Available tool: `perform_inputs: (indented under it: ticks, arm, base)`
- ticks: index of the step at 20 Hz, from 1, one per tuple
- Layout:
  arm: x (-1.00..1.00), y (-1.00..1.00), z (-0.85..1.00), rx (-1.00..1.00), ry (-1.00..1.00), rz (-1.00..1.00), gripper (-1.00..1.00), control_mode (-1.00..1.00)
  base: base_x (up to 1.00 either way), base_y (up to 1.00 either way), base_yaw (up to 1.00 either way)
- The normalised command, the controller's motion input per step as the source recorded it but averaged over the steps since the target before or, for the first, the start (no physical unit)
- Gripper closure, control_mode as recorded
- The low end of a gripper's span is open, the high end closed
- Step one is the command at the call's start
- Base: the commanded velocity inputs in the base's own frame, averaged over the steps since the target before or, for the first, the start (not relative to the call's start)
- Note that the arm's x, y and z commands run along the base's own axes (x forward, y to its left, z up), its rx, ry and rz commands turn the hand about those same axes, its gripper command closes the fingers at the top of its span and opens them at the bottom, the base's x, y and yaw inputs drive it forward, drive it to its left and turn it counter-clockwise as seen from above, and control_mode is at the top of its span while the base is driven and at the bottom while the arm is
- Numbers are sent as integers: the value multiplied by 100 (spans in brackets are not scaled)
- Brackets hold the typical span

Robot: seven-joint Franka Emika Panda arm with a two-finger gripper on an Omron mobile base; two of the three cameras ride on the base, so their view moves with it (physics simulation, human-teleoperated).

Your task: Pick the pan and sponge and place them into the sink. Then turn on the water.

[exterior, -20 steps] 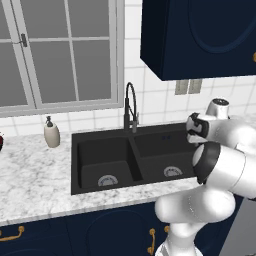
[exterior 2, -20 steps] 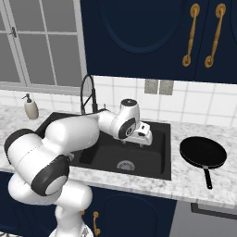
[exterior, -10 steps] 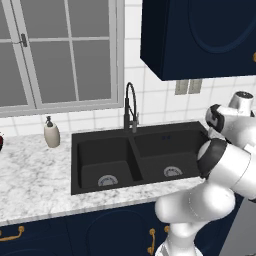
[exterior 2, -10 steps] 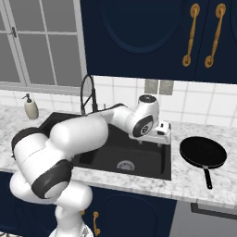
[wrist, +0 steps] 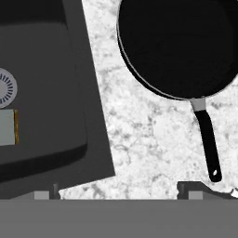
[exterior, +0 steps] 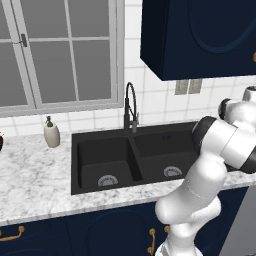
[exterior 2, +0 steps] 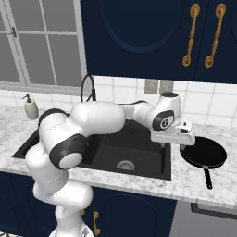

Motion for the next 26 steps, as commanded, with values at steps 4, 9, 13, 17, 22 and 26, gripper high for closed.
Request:
perform_inputs:
  ticks: [4,9,13,17,22,26]
  arm:
    - [-1,-50,-16,-4,2,-2,-100,-100]
    - [-1,-54,-18,0,0,0,-100,-100]
    - [0,-51,-19,0,0,0,-100,-100]
    - [0,-52,-25,0,0,0,-100,-100]
    - [0,-36,-33,4,0,0,-100,-100]
    - [1,-26,-39,3,0,0,-100,-100]
  base:
    - [0,0,0]
    - [0,0,0]
    - [0,0,0]
    - [0,0,0]
    - [0,0,0]
    - [0,0,0]
